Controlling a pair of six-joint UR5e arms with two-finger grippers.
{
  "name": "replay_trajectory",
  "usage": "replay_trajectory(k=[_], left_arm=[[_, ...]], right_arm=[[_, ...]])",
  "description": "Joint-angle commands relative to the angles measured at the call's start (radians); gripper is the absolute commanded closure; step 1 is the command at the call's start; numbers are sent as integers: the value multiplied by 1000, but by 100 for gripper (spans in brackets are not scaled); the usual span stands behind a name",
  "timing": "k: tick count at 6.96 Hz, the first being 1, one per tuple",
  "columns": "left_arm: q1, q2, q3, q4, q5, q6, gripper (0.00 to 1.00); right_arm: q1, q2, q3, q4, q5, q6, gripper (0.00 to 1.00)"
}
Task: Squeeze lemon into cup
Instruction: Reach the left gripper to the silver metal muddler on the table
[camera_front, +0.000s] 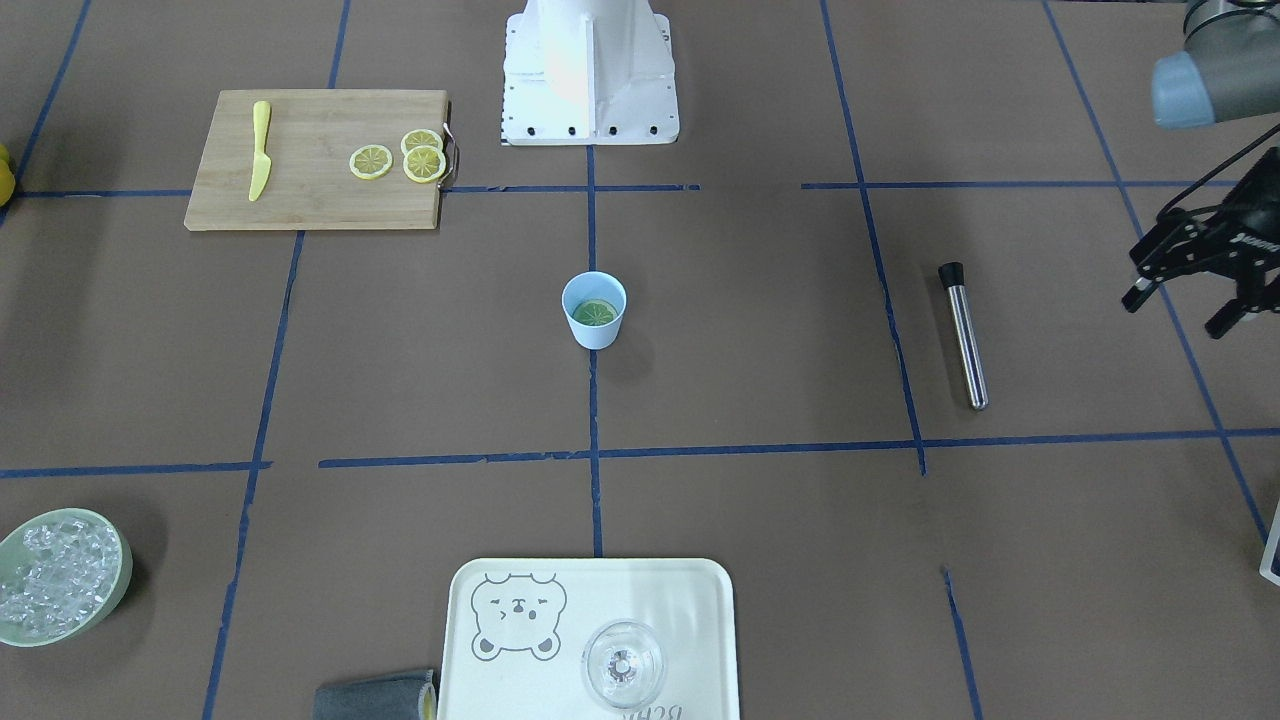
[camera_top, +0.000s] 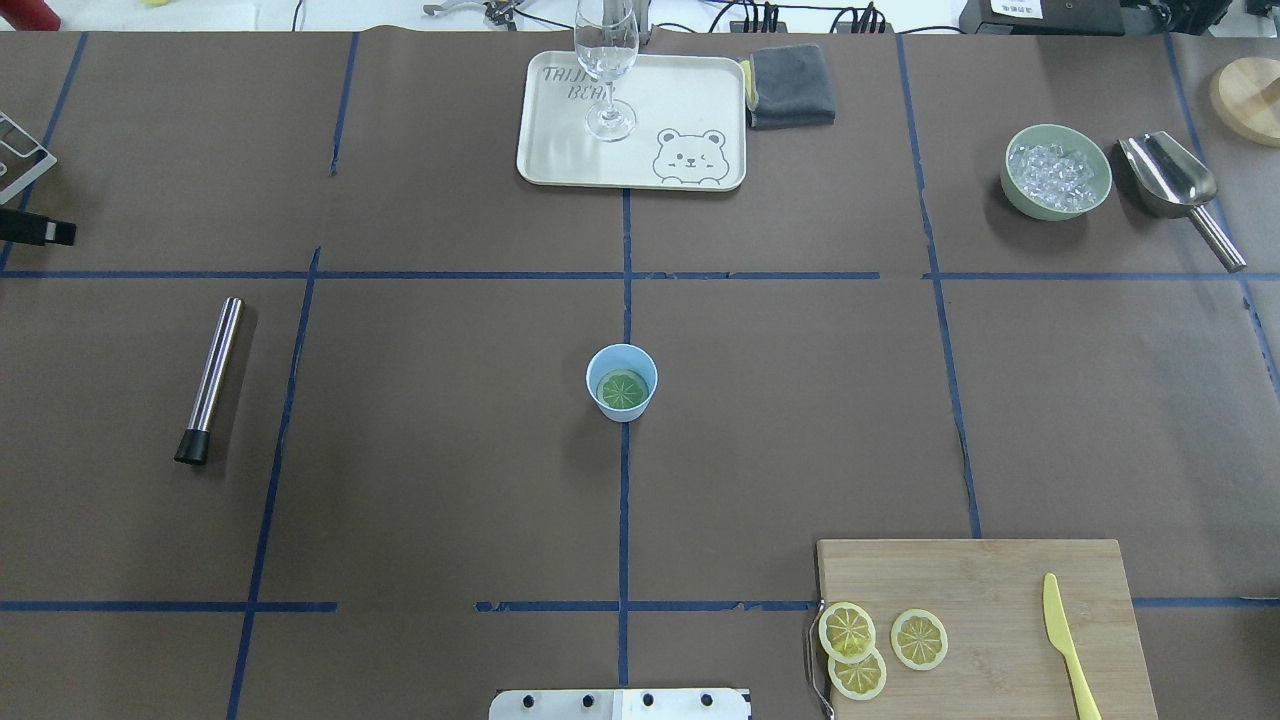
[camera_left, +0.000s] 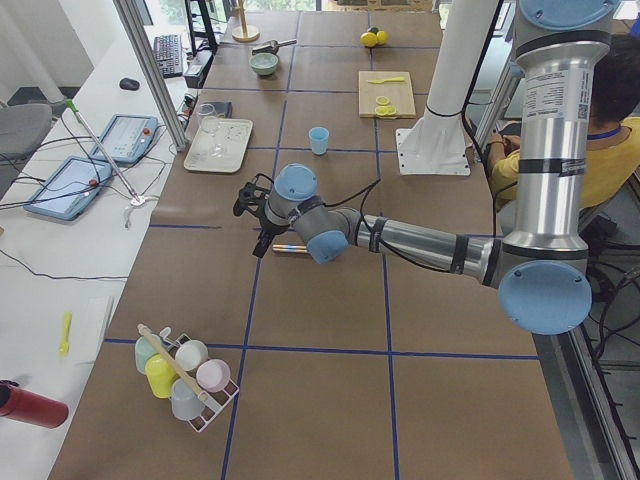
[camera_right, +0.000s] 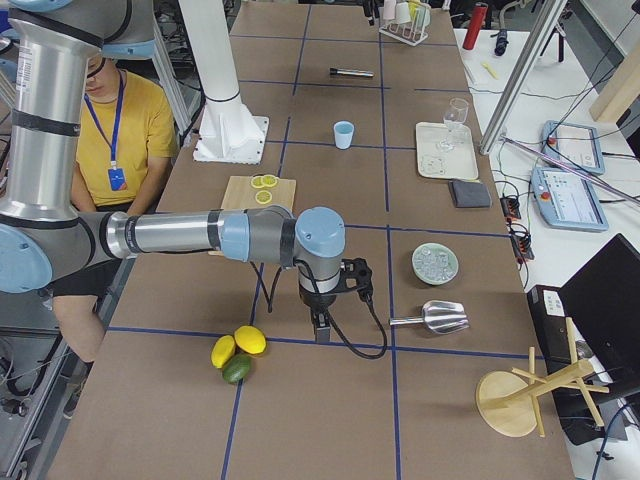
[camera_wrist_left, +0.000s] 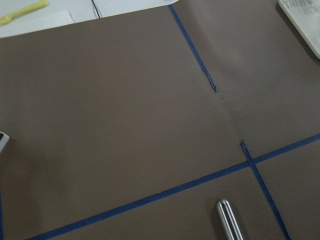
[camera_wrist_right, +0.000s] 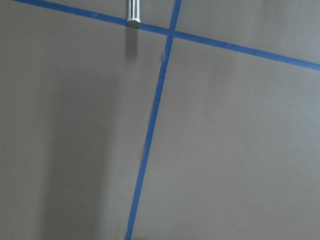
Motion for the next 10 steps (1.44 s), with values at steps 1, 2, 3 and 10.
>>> replay_trajectory(k=[1,2,3,10], left_arm=[[194,-119,125,6,170,-221,0],[216,-152,178,3,195,-218,0],[241,-153,178,6,205,-177,0],[305,-140,211,2,249,-255,18]], right_arm=[[2,-2,-7,0,0,-3,0],[2,-2,-10,1,0,-4,0],[4,-2,-11,1,0,-4,0],[2,3,-23,1,-3,-6,0]])
